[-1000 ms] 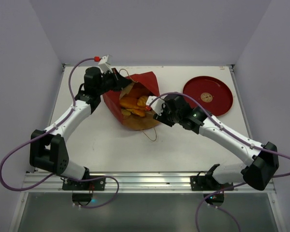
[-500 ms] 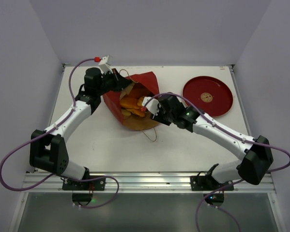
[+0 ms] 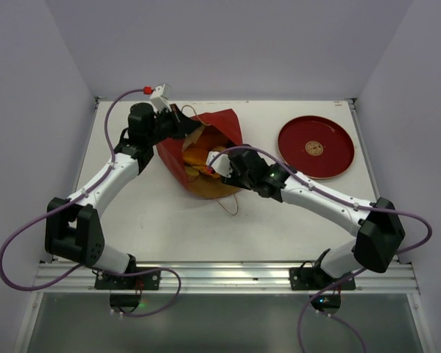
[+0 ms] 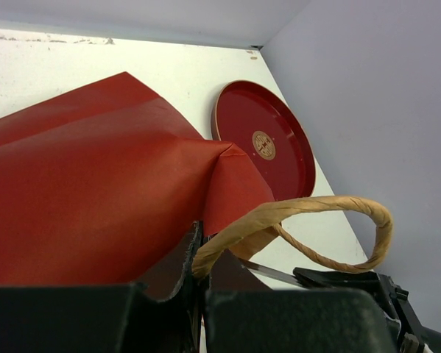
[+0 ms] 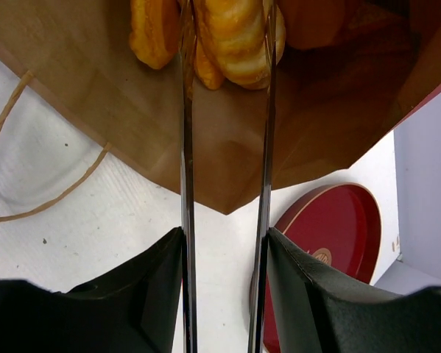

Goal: Take the fake bread out of the paper bag

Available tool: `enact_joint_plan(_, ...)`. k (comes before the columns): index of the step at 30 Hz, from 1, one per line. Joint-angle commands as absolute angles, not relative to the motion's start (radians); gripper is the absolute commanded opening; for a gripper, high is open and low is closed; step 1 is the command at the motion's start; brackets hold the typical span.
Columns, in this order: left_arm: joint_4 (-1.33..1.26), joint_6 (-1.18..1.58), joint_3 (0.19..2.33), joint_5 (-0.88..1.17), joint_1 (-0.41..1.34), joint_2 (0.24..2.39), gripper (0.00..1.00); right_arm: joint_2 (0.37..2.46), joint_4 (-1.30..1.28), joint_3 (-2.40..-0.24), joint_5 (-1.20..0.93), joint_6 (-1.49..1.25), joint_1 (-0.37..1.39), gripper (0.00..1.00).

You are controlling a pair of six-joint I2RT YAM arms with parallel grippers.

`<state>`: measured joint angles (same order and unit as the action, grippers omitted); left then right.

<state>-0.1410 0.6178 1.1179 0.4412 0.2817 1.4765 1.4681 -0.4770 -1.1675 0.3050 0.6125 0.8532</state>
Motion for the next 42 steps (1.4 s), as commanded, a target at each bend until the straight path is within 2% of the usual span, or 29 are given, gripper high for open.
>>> enact_joint_plan(1,-0.187,0.641,1.117,0.466,0.290,1.440,0.00,1.482,-0.416,-1.215,0.383,0.653,0.874,0.50)
enact_joint_plan(10,-0.189,0.643,1.111,0.468,0.290,1.433,0.00,1.532,-0.396,-1.212,0.451,0.667,0.894,0.47)
enact_joint_plan(13,-0.190,0.641,1.108,0.466,0.290,1.433,0.00,1.520,-0.391,-1.203,0.451,0.666,0.894,0.38)
enact_joint_plan(16,-0.192,0.638,1.104,0.466,0.290,1.433,0.00,1.491,-0.391,-1.189,0.446,0.666,0.894,0.25)
enact_joint_plan(17,-0.192,0.640,1.103,0.466,0.290,1.433,0.00,1.485,-0.391,-1.186,0.446,0.666,0.894,0.25)
enact_joint_plan(25,-0.184,0.629,1.103,0.459,0.290,1.425,0.00,1.405,-0.402,-1.152,0.382,0.641,0.890,0.02)
enact_joint_plan(42,-0.137,0.594,1.187,0.396,0.290,1.471,0.00,1.114,-0.541,-1.120,-0.029,0.575,0.799,0.00)
